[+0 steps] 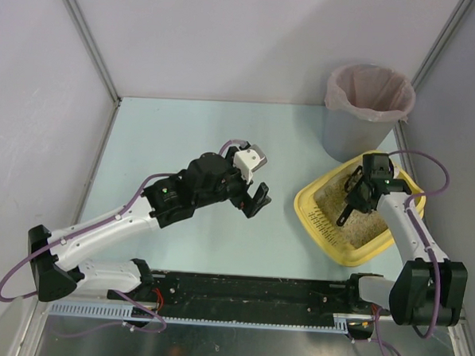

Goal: Clean the litter box

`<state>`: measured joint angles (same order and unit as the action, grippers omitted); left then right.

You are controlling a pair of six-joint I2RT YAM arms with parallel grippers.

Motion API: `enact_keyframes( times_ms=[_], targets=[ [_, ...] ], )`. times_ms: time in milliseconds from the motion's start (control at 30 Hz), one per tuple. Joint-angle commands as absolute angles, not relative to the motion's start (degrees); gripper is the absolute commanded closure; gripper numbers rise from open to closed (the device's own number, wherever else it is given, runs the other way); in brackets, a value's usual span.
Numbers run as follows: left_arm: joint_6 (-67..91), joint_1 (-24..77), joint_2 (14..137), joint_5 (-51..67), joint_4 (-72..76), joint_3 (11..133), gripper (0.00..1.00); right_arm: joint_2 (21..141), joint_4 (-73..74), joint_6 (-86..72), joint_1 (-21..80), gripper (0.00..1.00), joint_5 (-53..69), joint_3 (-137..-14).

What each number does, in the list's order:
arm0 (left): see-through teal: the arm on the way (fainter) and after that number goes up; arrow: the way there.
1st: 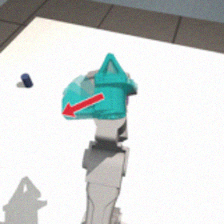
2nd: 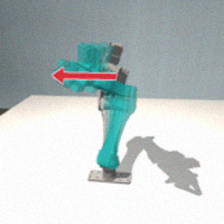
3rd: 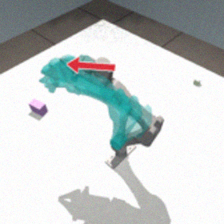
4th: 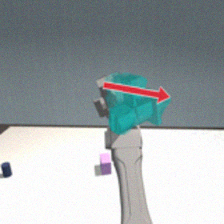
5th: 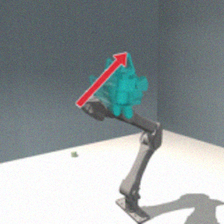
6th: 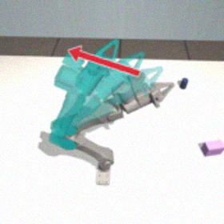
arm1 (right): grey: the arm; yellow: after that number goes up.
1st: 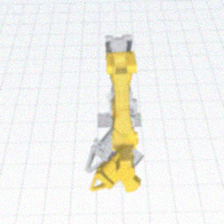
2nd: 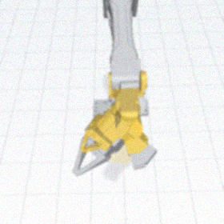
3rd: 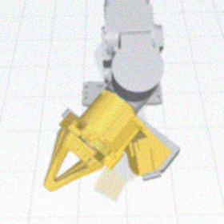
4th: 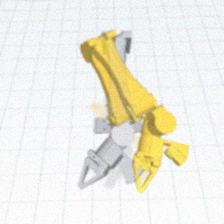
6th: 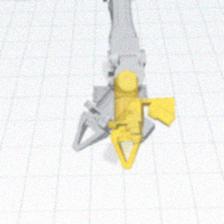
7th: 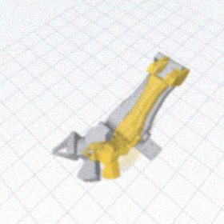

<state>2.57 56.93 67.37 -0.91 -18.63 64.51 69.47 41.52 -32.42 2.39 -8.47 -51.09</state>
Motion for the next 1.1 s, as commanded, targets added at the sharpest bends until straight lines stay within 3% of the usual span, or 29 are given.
enact_keyframes(
  times_ms=[0, 133, 267, 400, 533, 667, 767, 1067],
  targets=[
    [1.8, 56.8, 67.1, -1.7, -17.9, 65.0, 0.0, 67.9, 39.5, -34.2, 4.2, 1.0, -9.8, -50.6],
    [1.8, 56.8, 68.0, -1.6, -18.0, 65.6, 0.0, 67.7, 39.5, -33.4, 1.2, 1.0, -9.6, -49.7],
    [3.4, 56.5, 69.2, -0.6, -18.6, 67.7, 0.0, 65.3, 39.3, -33.0, 6.3, 1.0, -12.1, -49.7],
    [5.4, 55.3, 69.3, 3.8, -19.5, 69.7, 0.0, 65.3, 39.0, -30.9, -1.9, 1.0, -6.7, -48.8],
    [3.8, 54.9, 68.0, 1.4, -19.3, 69.4, 0.0, 65.3, 39.3, -31.2, 3.3, 1.0, -7.8, -48.7],
    [3.2, 54.0, 67.4, 0.2, -19.4, 67.7, 0.0, 66.9, 39.4, -31.0, -2.1, 1.0, -4.1, -48.3],
    [2.8, 54.0, 67.2, 0.1, -19.4, 66.2, 0.0, 65.7, 38.3, -31.3, 3.8, 1.0, -4.9, -48.3],
    [3.0, 54.0, 68.8, -1.0, -19.4, 65.8, 0.0, 63.5, 41.1, -28.2, 1.9, 1.0, -7.4, -48.5]
  ],
)
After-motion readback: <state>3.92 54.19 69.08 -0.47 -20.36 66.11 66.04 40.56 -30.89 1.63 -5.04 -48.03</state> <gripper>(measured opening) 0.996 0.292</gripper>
